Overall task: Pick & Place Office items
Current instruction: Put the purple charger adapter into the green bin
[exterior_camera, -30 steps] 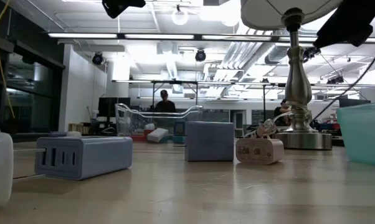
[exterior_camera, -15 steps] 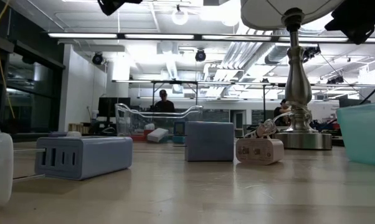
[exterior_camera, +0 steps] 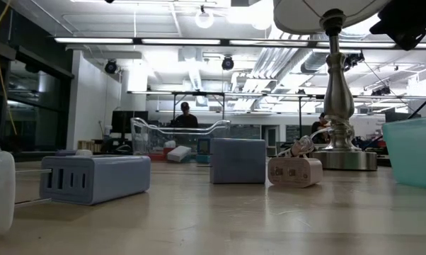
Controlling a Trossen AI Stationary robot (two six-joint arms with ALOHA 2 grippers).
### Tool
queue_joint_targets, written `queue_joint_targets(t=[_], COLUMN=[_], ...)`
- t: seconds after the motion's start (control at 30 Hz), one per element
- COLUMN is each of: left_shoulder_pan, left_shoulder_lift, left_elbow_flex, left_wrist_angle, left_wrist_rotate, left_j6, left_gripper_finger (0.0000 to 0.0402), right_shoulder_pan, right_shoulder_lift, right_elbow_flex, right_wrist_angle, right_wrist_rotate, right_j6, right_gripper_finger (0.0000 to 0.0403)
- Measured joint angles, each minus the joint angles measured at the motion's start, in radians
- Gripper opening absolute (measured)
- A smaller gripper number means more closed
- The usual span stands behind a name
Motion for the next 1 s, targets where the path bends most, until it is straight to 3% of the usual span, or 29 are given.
queue_joint_targets(t=[0.33,0.57,0.8,1.0], left_shoulder_pan=[-0.022,-0.097,-0.144,-0.138], left_shoulder_lift=[0.0,0.0,0.005,0.005], left_elbow_flex=[-0.112,-0.133,-0.133,-0.133], left_wrist_angle=[0.008,-0.051,-0.307,-0.46], left_wrist_rotate=[-0.004,-0.004,-0.016,-0.019], left_j6=[-0.18,-0.342,-0.475,-0.385], left_gripper_finger=[0.0161,0.0161,0.0161,0.0161], right_shoulder_pan=[0.0,0.0,0.0,0.0], right_shoulder_lift=[0.034,0.053,0.062,0.063], right_elbow_flex=[0.0,0.0,0.0,0.0], right_wrist_angle=[0.0,0.0,0.0,0.0], right_wrist_rotate=[0.0,0.0,0.0,0.0], right_j6=[0.0,0.0,0.0,0.0], right_gripper_finger=[0.011,0.011,0.011,0.011])
